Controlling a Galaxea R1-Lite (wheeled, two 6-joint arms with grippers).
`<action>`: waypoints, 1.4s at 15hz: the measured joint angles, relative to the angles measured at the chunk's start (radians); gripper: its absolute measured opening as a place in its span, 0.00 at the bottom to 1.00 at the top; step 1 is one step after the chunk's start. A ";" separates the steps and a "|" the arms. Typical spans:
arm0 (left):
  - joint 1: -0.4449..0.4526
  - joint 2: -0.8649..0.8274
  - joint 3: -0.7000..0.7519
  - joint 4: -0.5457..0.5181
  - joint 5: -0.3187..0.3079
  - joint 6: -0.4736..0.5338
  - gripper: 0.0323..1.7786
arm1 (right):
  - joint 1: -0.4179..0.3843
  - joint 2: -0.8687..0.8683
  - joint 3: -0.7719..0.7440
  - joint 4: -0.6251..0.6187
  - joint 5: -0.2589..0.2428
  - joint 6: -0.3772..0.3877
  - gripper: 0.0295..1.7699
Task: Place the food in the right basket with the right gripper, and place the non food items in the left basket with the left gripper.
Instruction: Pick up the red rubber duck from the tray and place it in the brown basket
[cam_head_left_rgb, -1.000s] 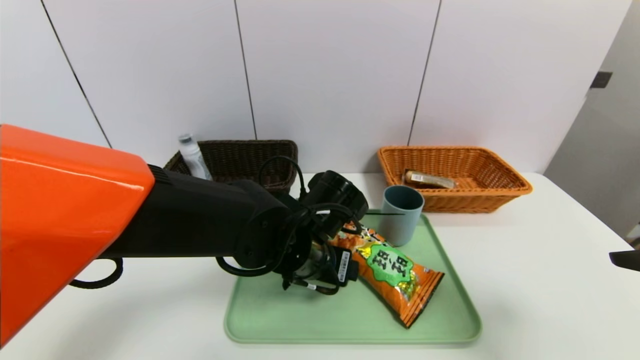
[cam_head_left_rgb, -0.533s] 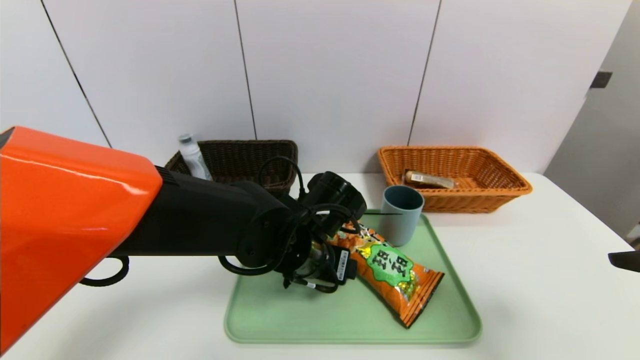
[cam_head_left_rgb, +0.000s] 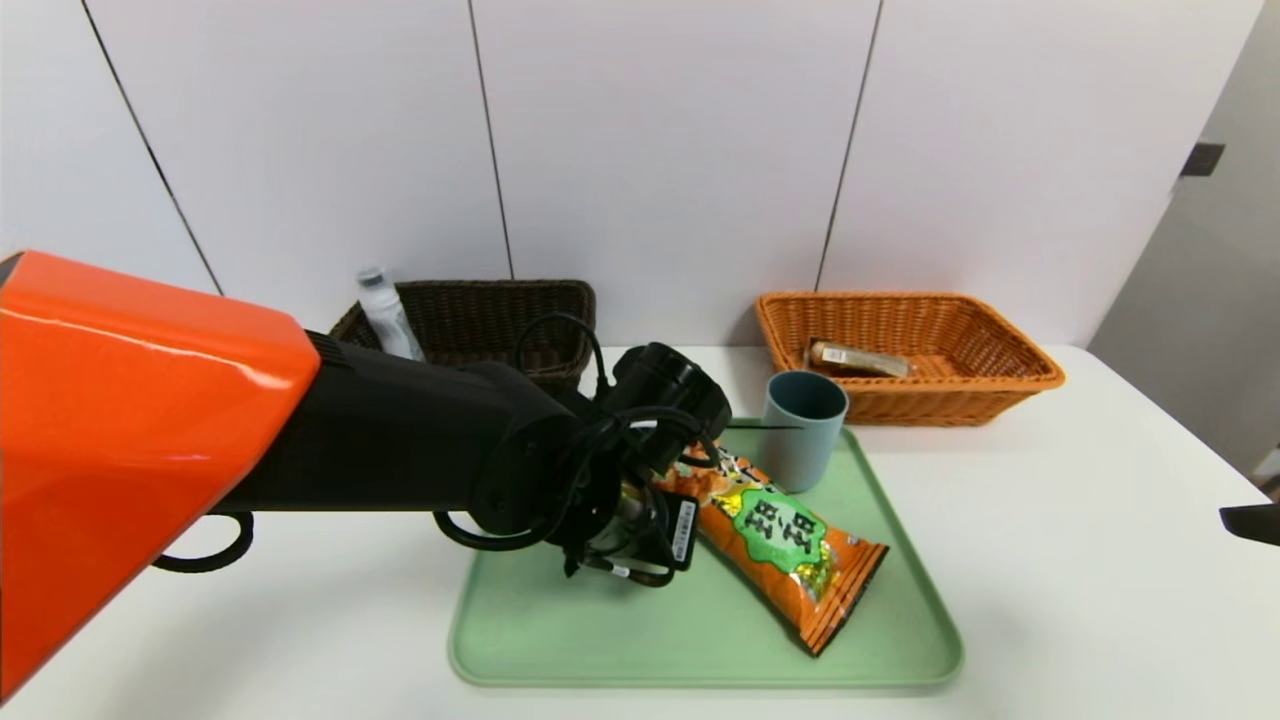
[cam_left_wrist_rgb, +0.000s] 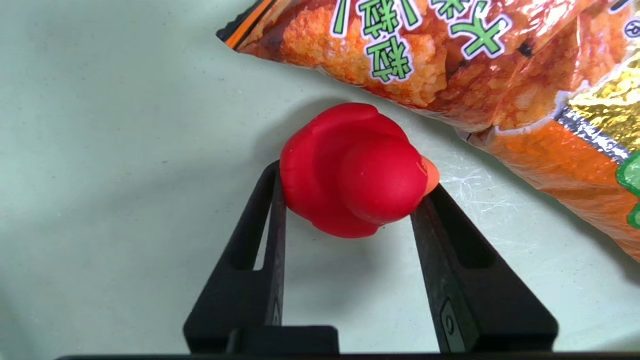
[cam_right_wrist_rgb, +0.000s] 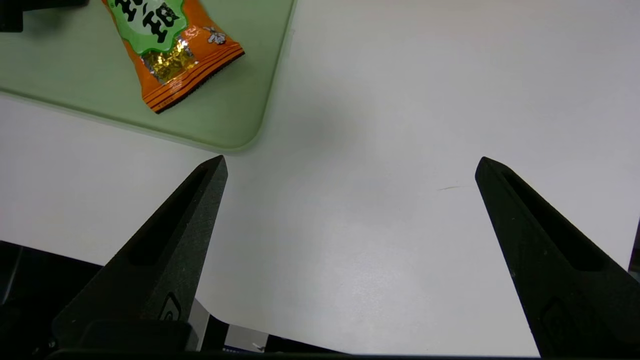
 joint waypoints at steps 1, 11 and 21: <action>0.000 -0.006 0.002 0.001 0.000 -0.003 0.42 | 0.000 -0.002 0.001 0.000 0.001 -0.001 0.97; 0.013 -0.188 0.031 -0.001 0.127 0.022 0.37 | 0.000 -0.019 0.034 -0.001 0.008 0.000 0.97; 0.316 -0.171 -0.276 -0.003 0.087 0.202 0.35 | 0.000 -0.030 0.047 -0.015 0.010 -0.004 0.97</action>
